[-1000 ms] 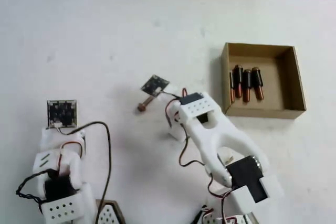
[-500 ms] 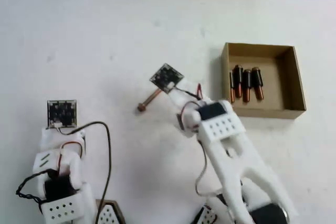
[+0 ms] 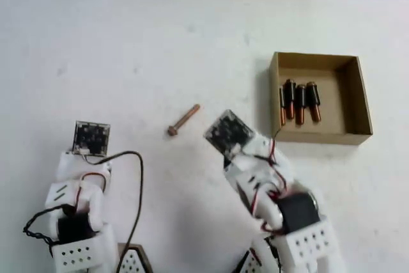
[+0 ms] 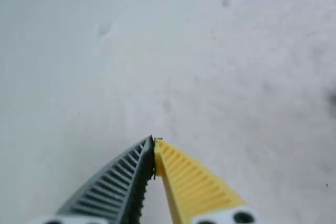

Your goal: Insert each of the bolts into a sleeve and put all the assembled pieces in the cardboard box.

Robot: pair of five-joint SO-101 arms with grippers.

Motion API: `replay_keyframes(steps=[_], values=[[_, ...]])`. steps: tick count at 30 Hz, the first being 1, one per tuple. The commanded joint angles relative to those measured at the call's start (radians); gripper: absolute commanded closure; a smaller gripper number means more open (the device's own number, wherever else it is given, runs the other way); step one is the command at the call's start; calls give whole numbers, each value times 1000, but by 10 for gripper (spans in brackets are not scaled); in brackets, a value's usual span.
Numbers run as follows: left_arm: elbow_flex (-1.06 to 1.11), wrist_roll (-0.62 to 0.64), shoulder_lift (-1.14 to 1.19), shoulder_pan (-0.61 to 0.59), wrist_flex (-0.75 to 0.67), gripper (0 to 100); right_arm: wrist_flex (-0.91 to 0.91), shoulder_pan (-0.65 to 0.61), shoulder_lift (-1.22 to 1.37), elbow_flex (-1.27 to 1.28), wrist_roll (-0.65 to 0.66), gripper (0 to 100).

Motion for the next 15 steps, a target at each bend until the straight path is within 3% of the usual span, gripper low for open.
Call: replay_keyframes(steps=[1,10,15], values=[[-9,-12,-1,18,-14,976,4,13,-153,54,-3,981],[-58,-14,-1,76,83,976,5,19,-377,173,-109,982],[-60,-15,-1,82,86,976,4,125,-449,189,-169,982]])
